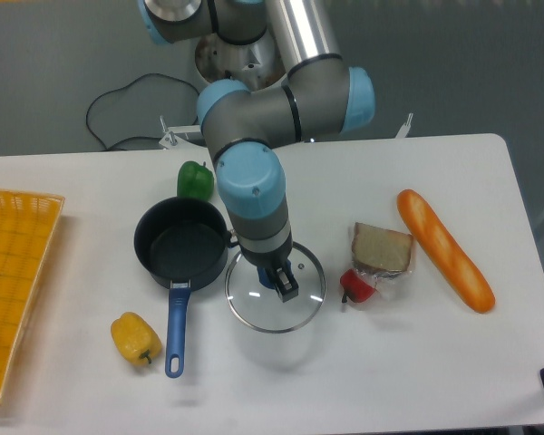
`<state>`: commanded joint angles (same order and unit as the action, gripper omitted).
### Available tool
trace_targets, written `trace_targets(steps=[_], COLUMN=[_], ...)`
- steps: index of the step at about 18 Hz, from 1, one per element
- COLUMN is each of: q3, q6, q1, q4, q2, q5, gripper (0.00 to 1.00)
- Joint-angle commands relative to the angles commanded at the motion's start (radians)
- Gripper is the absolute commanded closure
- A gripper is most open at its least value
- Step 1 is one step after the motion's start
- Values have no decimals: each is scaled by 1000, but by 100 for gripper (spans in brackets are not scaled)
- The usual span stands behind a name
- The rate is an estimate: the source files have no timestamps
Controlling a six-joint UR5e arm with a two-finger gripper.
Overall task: Place the lid on the table
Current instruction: 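Carry the glass lid away from the saucepan toward the bread, then lower the glass lid flat onto the table beside the saucepan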
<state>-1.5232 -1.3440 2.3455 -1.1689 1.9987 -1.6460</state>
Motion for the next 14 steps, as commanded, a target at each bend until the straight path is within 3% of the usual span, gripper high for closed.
trace_targets(steps=[4,14], q3=[-11,-11], q6=[49,109], q1=[-2,-6], q4=[60,64], q2=[32,81], q5=[0,-2], gripper=[43,43])
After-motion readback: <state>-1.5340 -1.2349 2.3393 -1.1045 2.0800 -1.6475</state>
